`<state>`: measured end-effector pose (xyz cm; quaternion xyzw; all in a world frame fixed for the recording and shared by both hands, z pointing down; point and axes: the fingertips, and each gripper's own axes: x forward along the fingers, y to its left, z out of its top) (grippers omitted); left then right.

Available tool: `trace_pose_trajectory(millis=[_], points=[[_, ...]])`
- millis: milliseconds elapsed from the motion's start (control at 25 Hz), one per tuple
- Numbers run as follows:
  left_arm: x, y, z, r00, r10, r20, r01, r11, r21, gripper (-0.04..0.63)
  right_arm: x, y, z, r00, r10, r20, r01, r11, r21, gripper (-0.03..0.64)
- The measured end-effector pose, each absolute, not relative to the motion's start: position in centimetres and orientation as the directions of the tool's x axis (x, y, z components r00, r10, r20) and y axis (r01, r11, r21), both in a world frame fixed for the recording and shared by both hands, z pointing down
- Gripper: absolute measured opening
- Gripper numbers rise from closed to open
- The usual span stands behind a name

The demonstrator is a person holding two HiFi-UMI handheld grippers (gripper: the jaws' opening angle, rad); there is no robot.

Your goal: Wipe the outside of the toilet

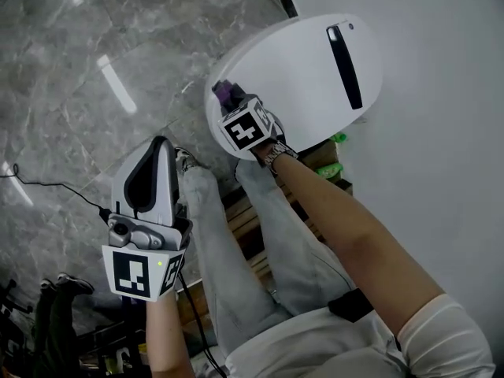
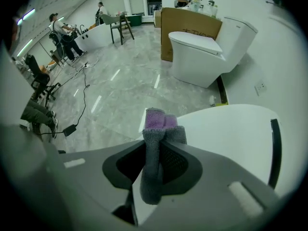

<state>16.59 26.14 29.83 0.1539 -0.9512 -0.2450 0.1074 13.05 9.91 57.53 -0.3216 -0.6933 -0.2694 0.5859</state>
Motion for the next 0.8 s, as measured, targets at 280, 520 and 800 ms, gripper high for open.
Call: trace_pose_trajectory(millis=[280,520,800], points=[[17.4,28.0,30.6,-0.938,-0.314,0.149,-0.208,0.851,0.482,0.003,15.5,12.7,58.1,-0.065,0.174,0.983,0.807,0.589,-0.051,0.083],[15.6,25.3,31.6,-0.930,-0.318,0.183,-0.203,0.862,0.465,0.003,16.9,13.4,58.1,0.081,0.326,0.942,0.779,0.569,-0.264,0.082],[10.8,17.0,30.2,-0.921,-0.349,0.173,-0.237,0.854,0.463,0.003,14.0,10.2,54.0,0.136,0.527,0.839,0.671,0.574,-0.469,0.081]])
